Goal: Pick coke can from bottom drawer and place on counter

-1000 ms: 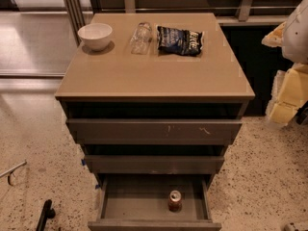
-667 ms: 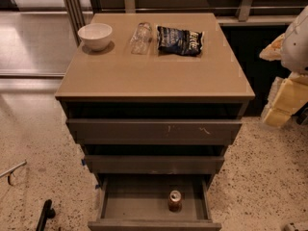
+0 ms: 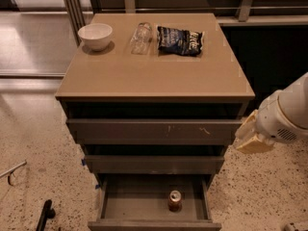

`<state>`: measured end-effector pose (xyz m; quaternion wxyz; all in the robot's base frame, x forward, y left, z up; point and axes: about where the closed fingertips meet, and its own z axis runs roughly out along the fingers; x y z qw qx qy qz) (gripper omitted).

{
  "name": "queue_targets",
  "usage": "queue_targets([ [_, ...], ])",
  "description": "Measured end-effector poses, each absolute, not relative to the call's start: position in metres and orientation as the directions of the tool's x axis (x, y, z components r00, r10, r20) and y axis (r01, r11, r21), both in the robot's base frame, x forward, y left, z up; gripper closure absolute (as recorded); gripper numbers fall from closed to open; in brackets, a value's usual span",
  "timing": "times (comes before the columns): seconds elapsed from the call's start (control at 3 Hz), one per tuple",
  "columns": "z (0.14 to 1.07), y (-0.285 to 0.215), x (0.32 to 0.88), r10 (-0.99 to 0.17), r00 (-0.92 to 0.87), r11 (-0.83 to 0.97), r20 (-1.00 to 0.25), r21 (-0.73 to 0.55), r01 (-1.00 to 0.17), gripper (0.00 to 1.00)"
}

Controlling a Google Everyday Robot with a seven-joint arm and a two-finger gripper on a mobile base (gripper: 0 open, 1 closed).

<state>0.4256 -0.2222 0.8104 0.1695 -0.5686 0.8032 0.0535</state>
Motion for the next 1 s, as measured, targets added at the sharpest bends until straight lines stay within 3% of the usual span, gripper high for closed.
queue_targets([
  [0.33,0.73,-0.22,0.414,-0.843,-0.353,0.38,-0.407,0.014,-0.925,0.85],
  [0.67,0.715,-0.22,0.414,-0.833,-0.365,0.384,-0.416,0.039,-0.922,1.0],
  [1.0,0.703,-0.224,0.413,-0.837,-0.343,0.382,-0.427,-0.006,-0.924,1.0],
])
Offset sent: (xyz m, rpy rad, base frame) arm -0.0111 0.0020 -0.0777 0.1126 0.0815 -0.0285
